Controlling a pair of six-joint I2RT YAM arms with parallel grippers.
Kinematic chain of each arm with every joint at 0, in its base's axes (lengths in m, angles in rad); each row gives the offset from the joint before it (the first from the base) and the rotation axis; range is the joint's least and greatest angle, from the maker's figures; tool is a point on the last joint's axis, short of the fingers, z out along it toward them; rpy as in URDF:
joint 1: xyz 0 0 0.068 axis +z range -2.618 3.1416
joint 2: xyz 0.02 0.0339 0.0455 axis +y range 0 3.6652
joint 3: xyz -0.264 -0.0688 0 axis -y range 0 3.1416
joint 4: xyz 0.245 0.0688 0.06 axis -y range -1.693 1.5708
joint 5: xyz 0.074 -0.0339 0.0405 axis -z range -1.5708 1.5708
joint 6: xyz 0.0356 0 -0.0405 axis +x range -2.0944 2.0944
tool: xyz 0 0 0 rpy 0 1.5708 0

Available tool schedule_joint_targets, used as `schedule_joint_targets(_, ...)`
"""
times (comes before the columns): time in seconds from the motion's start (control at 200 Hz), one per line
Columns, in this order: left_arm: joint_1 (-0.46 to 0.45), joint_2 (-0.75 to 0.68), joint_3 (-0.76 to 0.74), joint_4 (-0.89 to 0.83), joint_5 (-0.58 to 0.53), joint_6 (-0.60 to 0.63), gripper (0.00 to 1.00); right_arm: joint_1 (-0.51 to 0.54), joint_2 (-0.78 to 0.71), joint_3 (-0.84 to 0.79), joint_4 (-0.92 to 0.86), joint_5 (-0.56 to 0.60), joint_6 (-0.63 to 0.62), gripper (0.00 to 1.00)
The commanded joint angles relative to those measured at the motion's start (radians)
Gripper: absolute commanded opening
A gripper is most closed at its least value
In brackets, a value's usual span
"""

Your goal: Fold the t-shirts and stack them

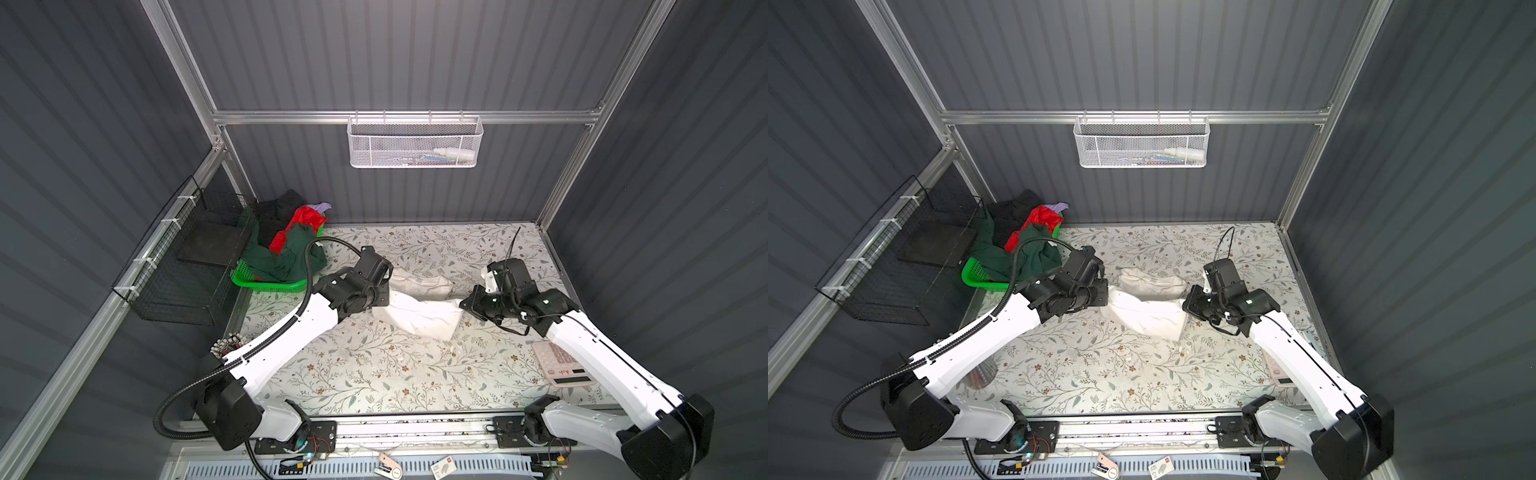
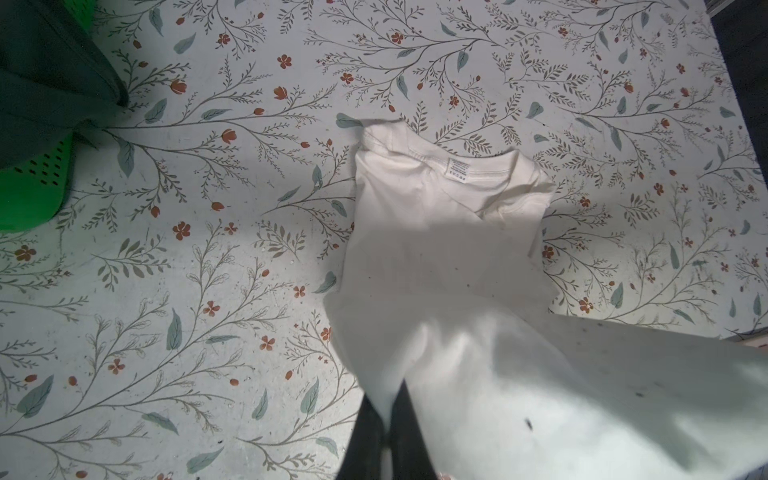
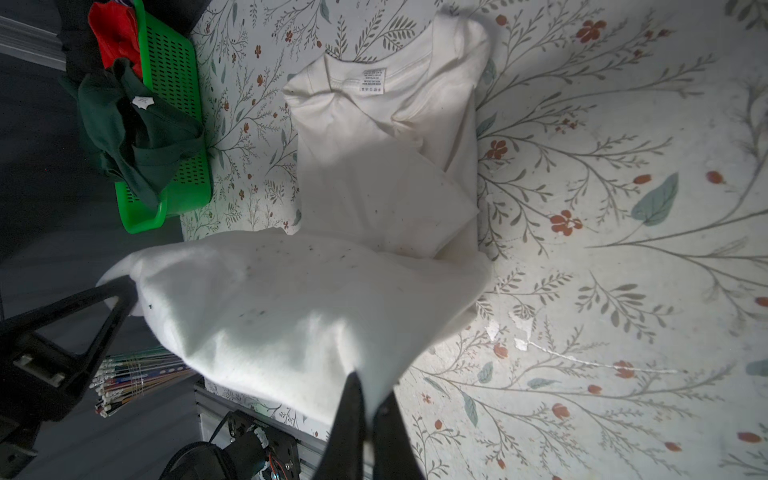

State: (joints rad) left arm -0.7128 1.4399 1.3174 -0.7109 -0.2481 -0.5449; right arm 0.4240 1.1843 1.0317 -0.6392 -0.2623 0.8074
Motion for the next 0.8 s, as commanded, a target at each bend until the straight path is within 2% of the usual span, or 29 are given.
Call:
schedule_joint_targets(0.0, 0.032, 0.077, 0.085, 0.019, 0.055, 0.069, 0.00, -0.042, 0.064, 0.055, 0.051, -0.104, -0.061, 0.00)
schedule_joint_targets(0.2, 0.093, 0.228, 0.211, 0.031, 0.114, 0.105, 0.00, -0.105, 0.214, 0.129, 0.072, -0.185, -0.105, 0.00)
schedule_joint_targets(0.55, 0.192, 0.430, 0.305, 0.121, 0.192, 0.140, 0.00, -0.187, 0.402, 0.208, 0.130, -0.213, -0.117, 0.00)
schedule_joint_targets(0.795, 0.251, 0.602, 0.464, 0.124, 0.277, 0.146, 0.00, -0.215, 0.564, 0.304, 0.167, -0.218, -0.124, 0.02)
